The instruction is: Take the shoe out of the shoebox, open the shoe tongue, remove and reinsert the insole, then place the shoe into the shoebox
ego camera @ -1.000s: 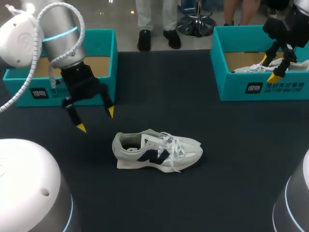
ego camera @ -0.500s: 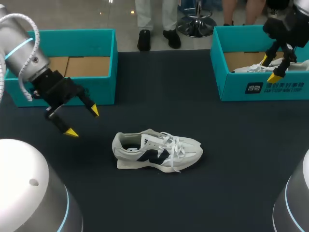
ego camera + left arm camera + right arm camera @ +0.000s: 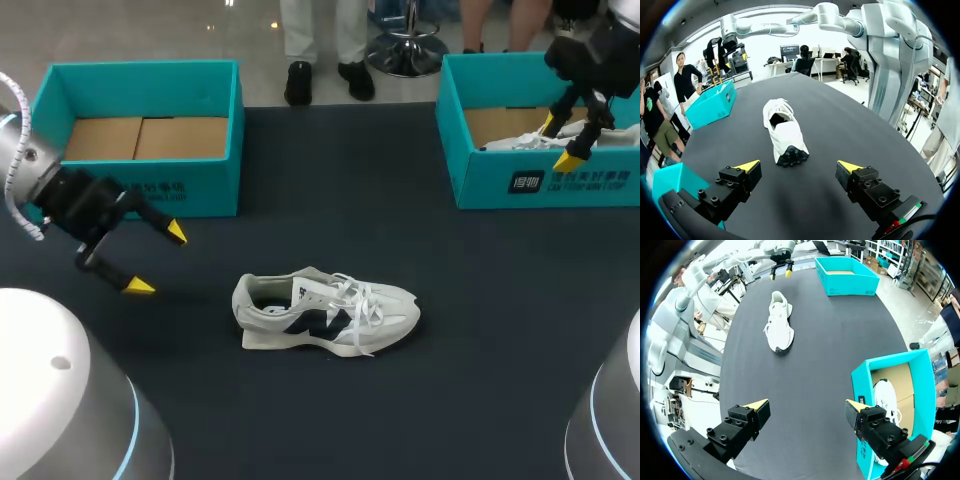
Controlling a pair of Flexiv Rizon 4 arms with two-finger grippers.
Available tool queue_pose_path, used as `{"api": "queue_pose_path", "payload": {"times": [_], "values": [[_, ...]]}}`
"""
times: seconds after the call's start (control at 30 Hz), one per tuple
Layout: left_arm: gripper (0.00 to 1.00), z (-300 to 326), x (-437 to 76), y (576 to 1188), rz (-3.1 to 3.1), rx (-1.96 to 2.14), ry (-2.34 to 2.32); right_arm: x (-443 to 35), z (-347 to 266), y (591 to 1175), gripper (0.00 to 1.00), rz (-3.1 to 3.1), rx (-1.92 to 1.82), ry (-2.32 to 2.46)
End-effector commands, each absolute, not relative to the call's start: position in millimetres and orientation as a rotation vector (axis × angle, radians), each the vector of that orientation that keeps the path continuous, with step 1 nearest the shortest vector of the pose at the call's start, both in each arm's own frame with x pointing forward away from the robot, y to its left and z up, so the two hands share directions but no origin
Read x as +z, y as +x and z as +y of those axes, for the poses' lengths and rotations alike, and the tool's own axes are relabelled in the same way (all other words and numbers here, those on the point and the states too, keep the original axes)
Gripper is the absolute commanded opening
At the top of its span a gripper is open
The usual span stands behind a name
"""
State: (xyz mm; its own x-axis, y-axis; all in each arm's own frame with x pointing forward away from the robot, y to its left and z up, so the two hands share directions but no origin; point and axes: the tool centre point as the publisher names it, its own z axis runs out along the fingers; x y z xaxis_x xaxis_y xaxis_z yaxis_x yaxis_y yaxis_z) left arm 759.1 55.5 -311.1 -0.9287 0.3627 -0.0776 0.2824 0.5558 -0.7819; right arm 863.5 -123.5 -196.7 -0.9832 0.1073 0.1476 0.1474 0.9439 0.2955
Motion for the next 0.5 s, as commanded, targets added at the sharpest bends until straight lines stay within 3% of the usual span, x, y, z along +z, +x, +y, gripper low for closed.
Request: {"api": "queue_pose_path", "payload": {"times": [0.03,0.5], "values": [[1.0,67.9,-320.6,750.8,-2.712,1.434,-0.462,-196.8,-123.5,864.5,1.0,-2.969,-0.463,-0.194],[1.0,67.9,-320.6,750.8,-2.712,1.434,-0.462,-196.8,-123.5,864.5,1.0,-2.969,-0.463,-0.194]]}}
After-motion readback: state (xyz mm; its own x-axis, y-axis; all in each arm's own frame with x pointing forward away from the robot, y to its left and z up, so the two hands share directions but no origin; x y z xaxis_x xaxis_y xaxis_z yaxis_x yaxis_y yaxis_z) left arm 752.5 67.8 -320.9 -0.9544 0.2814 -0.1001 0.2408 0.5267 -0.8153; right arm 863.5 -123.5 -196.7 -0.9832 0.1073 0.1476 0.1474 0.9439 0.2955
